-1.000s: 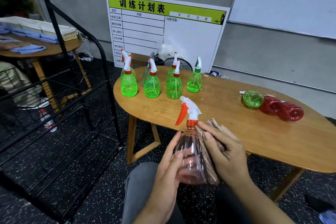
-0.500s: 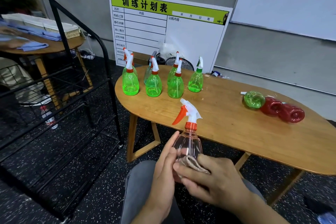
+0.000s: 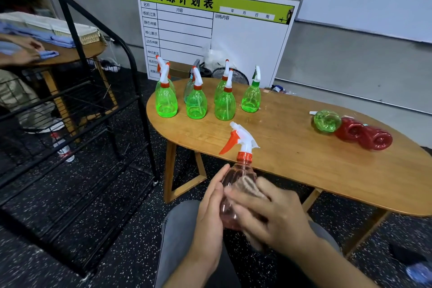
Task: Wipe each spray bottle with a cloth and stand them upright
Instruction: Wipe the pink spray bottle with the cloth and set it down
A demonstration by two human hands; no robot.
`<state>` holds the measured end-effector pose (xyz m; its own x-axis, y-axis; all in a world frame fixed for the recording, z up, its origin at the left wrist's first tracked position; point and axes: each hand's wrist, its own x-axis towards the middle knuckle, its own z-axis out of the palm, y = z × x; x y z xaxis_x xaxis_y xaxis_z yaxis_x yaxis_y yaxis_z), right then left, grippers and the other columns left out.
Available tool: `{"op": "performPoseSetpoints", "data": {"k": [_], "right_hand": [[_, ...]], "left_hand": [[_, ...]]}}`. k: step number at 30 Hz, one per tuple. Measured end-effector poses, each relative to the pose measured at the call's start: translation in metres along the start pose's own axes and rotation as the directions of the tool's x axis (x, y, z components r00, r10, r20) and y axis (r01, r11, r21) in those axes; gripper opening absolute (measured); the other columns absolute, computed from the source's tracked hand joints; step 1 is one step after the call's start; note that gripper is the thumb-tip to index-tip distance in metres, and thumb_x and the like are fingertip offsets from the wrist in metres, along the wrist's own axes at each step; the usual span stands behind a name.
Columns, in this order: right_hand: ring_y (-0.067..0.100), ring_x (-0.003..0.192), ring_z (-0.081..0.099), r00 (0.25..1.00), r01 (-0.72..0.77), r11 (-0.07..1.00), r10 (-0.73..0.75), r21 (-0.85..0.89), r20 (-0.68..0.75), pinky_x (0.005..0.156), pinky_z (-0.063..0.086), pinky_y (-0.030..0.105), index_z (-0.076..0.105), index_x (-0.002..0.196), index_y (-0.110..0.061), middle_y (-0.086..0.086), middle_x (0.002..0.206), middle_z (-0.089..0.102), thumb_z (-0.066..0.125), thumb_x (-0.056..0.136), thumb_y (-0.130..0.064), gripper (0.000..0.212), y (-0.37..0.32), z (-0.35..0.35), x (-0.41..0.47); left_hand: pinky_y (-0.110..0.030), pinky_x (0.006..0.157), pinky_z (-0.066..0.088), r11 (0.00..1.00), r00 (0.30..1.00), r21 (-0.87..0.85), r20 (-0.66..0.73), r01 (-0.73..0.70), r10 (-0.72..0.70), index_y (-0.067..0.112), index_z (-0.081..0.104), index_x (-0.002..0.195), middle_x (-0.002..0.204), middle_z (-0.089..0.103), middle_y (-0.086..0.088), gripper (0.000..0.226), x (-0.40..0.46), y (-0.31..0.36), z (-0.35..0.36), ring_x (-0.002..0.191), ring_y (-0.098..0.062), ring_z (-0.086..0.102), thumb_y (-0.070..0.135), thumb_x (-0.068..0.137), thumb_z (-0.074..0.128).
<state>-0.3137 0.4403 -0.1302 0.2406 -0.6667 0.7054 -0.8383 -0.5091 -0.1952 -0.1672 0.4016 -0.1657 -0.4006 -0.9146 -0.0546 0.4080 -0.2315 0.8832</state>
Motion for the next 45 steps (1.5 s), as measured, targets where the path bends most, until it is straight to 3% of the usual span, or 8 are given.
{"op": "performPoseSetpoints", "data": {"k": [5,11,16,22,26,36,41,45], "right_hand": [[0.006,0.073,0.058,0.984,0.173,0.982,-0.17,-0.069,0.053,0.06,0.049,0.017,0.076,0.125,-0.033,-0.003,0.09,0.064,0.069,0.099,-0.035,0.026,0.0,-0.003,-0.009],[0.011,0.068,0.054,0.931,-0.343,0.928,0.356,0.147,-0.081,0.056,0.049,0.023,0.063,0.136,-0.043,-0.004,0.086,0.056,0.055,0.104,-0.047,0.034,0.013,-0.005,0.002],[0.016,0.089,0.066,0.891,-0.419,0.844,0.452,0.335,-0.024,0.077,0.056,0.033,0.066,0.136,-0.031,-0.005,0.103,0.068,0.063,0.099,-0.041,0.039,0.009,-0.007,0.002],[0.012,0.108,0.07,0.802,-0.473,0.659,0.597,0.584,-0.024,0.094,0.058,0.032,0.067,0.121,-0.027,-0.015,0.12,0.071,0.074,0.088,-0.027,0.034,0.014,-0.012,0.017],[0.006,0.1,0.07,0.821,-0.484,0.73,0.57,0.482,-0.039,0.087,0.053,0.019,0.077,0.116,-0.026,-0.009,0.108,0.074,0.074,0.088,-0.03,0.028,0.022,-0.018,0.026],[-0.003,0.091,0.063,0.893,-0.439,0.888,0.448,0.134,-0.046,0.078,0.047,0.008,0.073,0.123,-0.033,-0.017,0.1,0.065,0.07,0.089,-0.045,0.036,0.04,-0.032,0.048],[0.003,0.087,0.064,0.924,-0.371,0.919,0.35,0.135,0.156,0.072,0.048,0.01,0.073,0.119,-0.039,-0.017,0.096,0.065,0.07,0.087,-0.047,0.033,0.043,-0.034,0.048],[-0.009,0.094,0.061,0.917,-0.399,0.915,0.399,0.062,0.022,0.078,0.046,0.005,0.07,0.121,-0.04,-0.027,0.102,0.061,0.067,0.086,-0.051,0.037,0.047,-0.036,0.054]], "left_hand": [[-0.04,0.1,0.054,1.0,1.0,-0.002,0.011,-0.017,0.017,0.039,0.059,0.144,0.13,0.074,-0.008,0.047,0.0,0.001,0.001,0.123,-0.027,0.07,0.045,0.103,0.04],[-0.066,0.108,0.049,0.996,0.998,0.062,0.026,-0.063,0.061,0.04,0.056,0.146,0.14,0.069,-0.006,0.049,-0.005,0.007,0.006,0.129,-0.033,0.066,0.06,0.102,0.049],[-0.043,0.108,0.053,0.988,0.99,0.085,0.069,-0.125,0.12,0.026,0.047,0.154,0.143,0.067,-0.006,0.084,-0.006,0.007,0.004,0.133,-0.025,0.063,0.055,0.083,0.083],[-0.035,0.092,0.058,0.997,0.995,-0.008,0.061,-0.079,0.079,0.041,0.053,0.149,0.131,0.073,-0.003,0.07,-0.004,0.002,0.006,0.121,-0.021,0.069,0.034,0.086,0.081],[-0.047,0.106,0.054,0.997,0.993,0.002,0.096,-0.075,0.074,0.047,0.055,0.146,0.14,0.069,-0.008,0.059,-0.006,0.003,0.007,0.131,-0.029,0.065,0.045,0.089,0.072],[-0.032,0.082,0.061,0.993,0.992,0.076,0.09,-0.091,0.084,0.036,0.053,0.149,0.12,0.076,-0.008,0.073,-0.005,-0.003,0.004,0.106,-0.024,0.075,0.027,0.082,0.079],[-0.031,0.082,0.061,0.989,0.993,0.099,0.053,-0.113,0.108,0.035,0.056,0.148,0.116,0.075,-0.01,0.074,-0.003,-0.005,0.003,0.104,-0.024,0.074,0.024,0.081,0.083],[-0.03,0.084,0.061,0.986,0.993,0.122,0.065,-0.11,0.103,0.034,0.054,0.148,0.12,0.075,-0.006,0.076,-0.003,-0.004,0.004,0.109,-0.025,0.073,0.019,0.081,0.085]]}}
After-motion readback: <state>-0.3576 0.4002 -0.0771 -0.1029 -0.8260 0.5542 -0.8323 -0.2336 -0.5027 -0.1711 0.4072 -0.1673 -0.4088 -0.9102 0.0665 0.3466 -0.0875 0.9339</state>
